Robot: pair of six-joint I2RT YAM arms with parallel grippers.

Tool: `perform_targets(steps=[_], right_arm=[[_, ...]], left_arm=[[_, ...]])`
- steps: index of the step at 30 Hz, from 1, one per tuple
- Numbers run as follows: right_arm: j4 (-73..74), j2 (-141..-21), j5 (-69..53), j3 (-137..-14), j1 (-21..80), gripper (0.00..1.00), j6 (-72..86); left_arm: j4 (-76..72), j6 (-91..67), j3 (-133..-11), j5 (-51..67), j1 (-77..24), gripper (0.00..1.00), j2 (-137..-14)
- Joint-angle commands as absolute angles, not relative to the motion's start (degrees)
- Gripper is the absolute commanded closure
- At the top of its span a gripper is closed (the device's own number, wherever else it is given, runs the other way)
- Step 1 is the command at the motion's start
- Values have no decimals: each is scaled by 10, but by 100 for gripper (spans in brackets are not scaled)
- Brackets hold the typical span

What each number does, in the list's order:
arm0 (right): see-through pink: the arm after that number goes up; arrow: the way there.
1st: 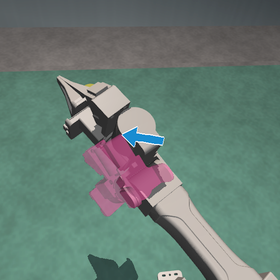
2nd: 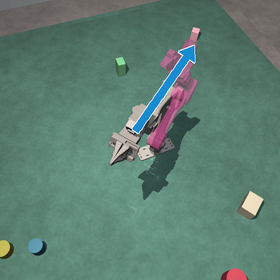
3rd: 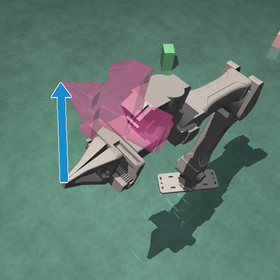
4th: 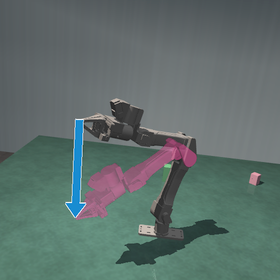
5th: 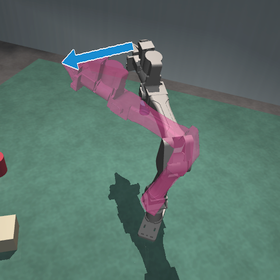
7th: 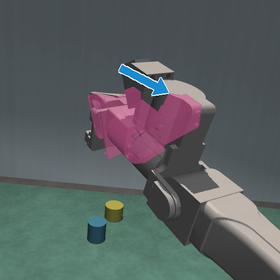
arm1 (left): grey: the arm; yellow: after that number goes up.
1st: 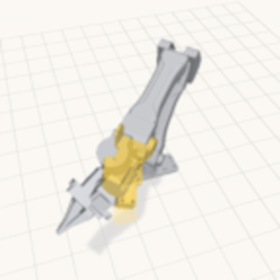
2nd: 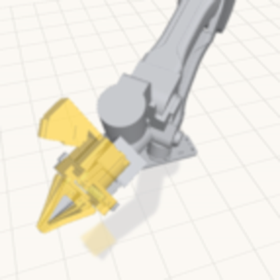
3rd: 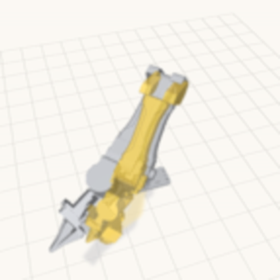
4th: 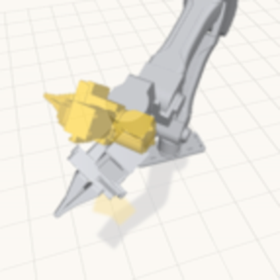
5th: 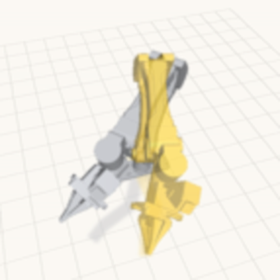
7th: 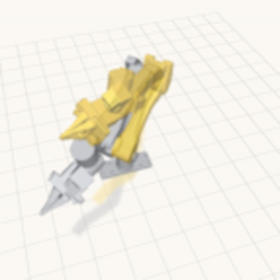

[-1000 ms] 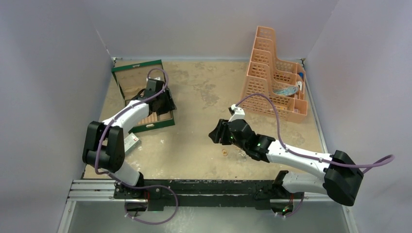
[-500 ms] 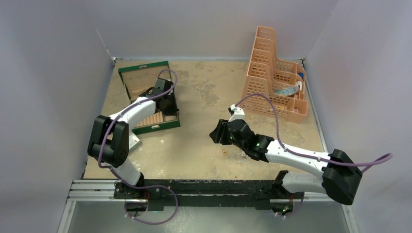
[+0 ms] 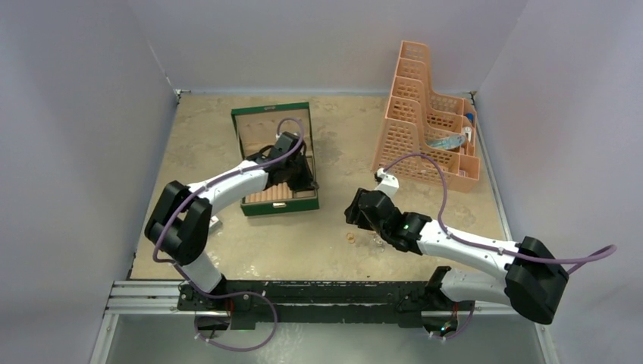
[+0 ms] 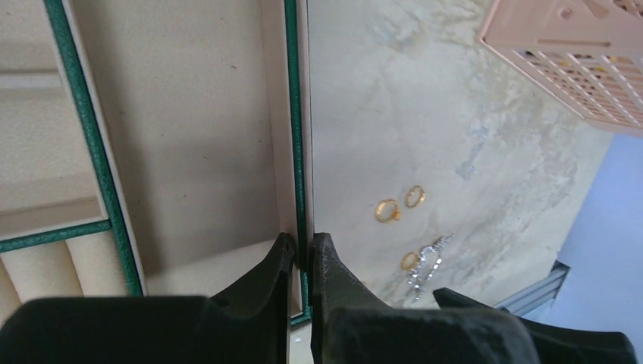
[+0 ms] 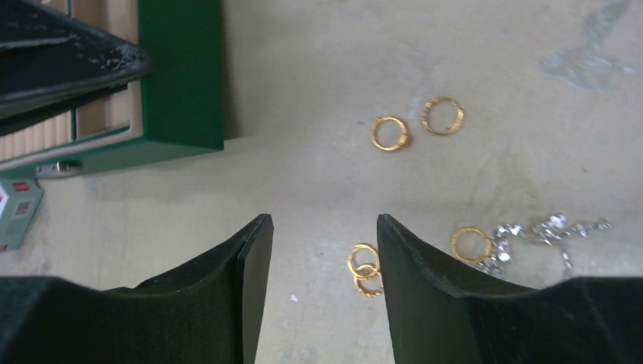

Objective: Organize the mixed jewelry

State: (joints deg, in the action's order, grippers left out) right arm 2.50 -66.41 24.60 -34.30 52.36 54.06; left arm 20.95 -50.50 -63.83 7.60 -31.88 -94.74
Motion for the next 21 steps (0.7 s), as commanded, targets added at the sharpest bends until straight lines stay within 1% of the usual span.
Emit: perform_targets(steps=[1,6,12,14,17,20,21], right_arm=[[72,-636,291,-327,515,44,595],[86,-625,295,-316,507,44,602],[104,-623,267,-306,501,46,596],[108,-618,247,-303,500,48,592],[116,-614,209,-305,499,51,589],[127,-617,184,-311,499,53,588],[129,-620,175,-314,499,55,582]], left_arm=[[122,-622,-640,76,-372,100,-955],[102,-679,-621,34,-417,100,-968],[86,-700,-602,33,-439,100,-968],[85,-699,-597,42,-441,91,-964],[76,-683,-579,42,-442,81,-945],[91,-657,-577,38,-441,72,-927],[95,-648,-577,37,-441,70,-920]])
